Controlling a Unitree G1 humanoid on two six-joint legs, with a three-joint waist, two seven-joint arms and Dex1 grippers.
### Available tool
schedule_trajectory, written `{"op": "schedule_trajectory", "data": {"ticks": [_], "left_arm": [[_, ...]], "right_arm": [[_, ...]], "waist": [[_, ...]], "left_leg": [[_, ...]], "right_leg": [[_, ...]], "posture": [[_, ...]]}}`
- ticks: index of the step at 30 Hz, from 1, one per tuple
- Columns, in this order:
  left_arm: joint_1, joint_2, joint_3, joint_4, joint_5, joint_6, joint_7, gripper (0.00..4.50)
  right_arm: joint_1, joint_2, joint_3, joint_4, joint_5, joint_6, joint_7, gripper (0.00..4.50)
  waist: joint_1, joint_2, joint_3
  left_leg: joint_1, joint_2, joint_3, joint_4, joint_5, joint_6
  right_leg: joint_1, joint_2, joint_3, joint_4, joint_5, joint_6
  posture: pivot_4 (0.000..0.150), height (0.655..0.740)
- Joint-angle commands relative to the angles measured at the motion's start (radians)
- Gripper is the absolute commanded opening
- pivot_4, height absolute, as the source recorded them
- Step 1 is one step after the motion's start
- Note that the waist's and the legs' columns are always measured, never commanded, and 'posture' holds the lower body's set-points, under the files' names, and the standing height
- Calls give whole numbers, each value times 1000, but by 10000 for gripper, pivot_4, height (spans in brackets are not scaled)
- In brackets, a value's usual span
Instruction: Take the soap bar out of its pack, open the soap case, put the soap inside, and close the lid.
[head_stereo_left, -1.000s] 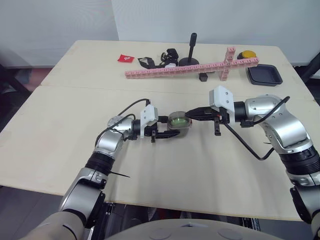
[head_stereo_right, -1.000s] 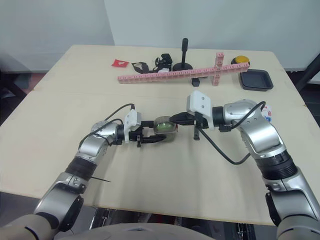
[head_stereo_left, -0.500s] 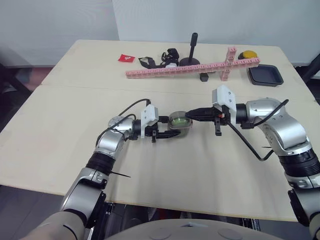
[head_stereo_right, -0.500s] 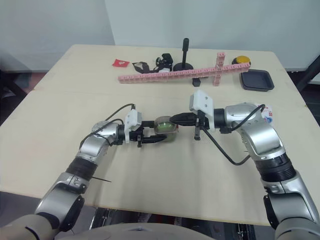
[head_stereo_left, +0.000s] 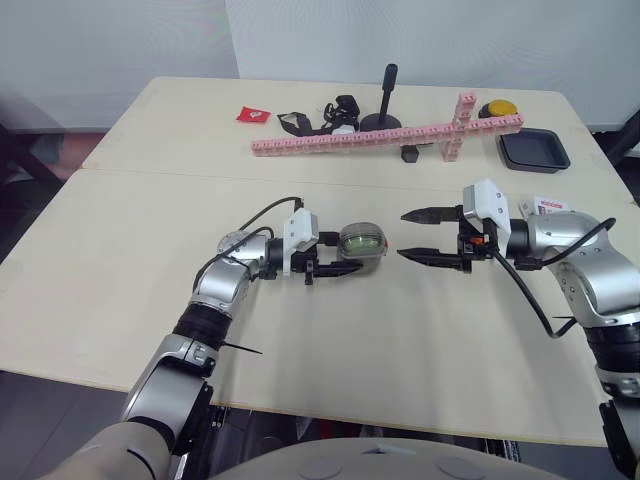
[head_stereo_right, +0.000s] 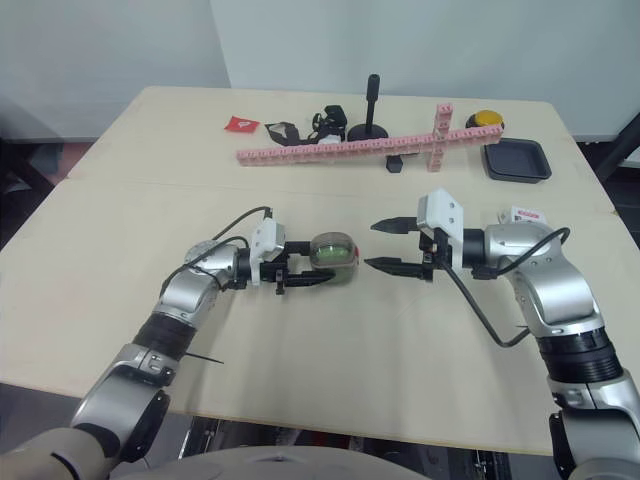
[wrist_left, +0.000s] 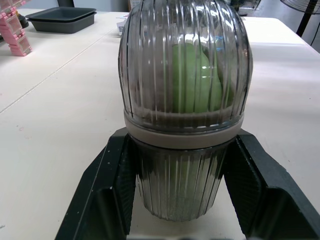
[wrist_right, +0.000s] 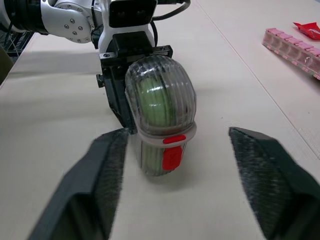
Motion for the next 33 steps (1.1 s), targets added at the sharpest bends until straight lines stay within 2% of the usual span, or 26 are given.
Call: {"op": "schedule_trajectory", "data": {"ticks": [1,6,8,11,15,20,23,27,33], "left_arm": [[-21,6,22,-49,-37,57,4,19760],[-25,20,40,-150,-119,298,15,19760],[-32,28,54,-202,-177,451,32,19760],[-61,48,80,-254,-292,784,90,19760],[-103,85,87,-256,-397,1189,160,19760],[-128,91,114,-221,-474,1486,224,19760],[-148,72,129,-157,-459,1538,276,19760],[-182,57,118,-50,-393,1497,345,19760],[-211,69,24,20,-345,1438,342,19760]], "right_arm": [[26,-19,-51,-47,31,-54,18,44757],[69,-21,-63,-77,42,-101,38,44757],[90,-20,-59,-95,45,-119,46,44757],[140,-21,-39,-125,34,-149,58,44757],[176,-13,-23,-135,19,-177,44,44757],[187,-12,-16,-134,15,-189,31,44757],[198,-15,-15,-130,12,-200,28,44757],[203,-16,-8,-125,7,-208,24,44757],[195,-15,4,-110,-2,-221,21,44757]], "waist": [[0,0,0],[0,0,0],[0,0,0],[2,0,0],[-1,0,0],[0,0,1],[5,0,1],[11,0,1],[13,0,0]], "left_leg": [[0,0,0,0,0,0],[-1,0,0,0,0,0],[-1,0,0,0,0,0],[-1,0,0,0,0,0],[-1,0,0,0,0,0],[-1,0,0,-1,0,0],[-2,0,0,-1,0,0],[-2,-1,0,-1,0,0],[1,-1,0,-1,0,0]], "right_leg": [[0,0,0,0,0,0],[0,0,0,0,-2,-3],[-1,0,0,0,-2,-4],[-1,0,0,-1,-2,-4],[-1,0,0,-1,-2,-4],[-1,0,0,-2,-3,-4],[-1,0,0,-3,-3,-4],[0,0,0,-4,-3,-4],[3,0,0,-4,-3,-4]], "posture": [[1500,7330],[1500,7330],[1500,7330],[1500,7330],[1500,7330],[1500,7330],[1500,7330],[1500,7330],[1500,7330]]}}
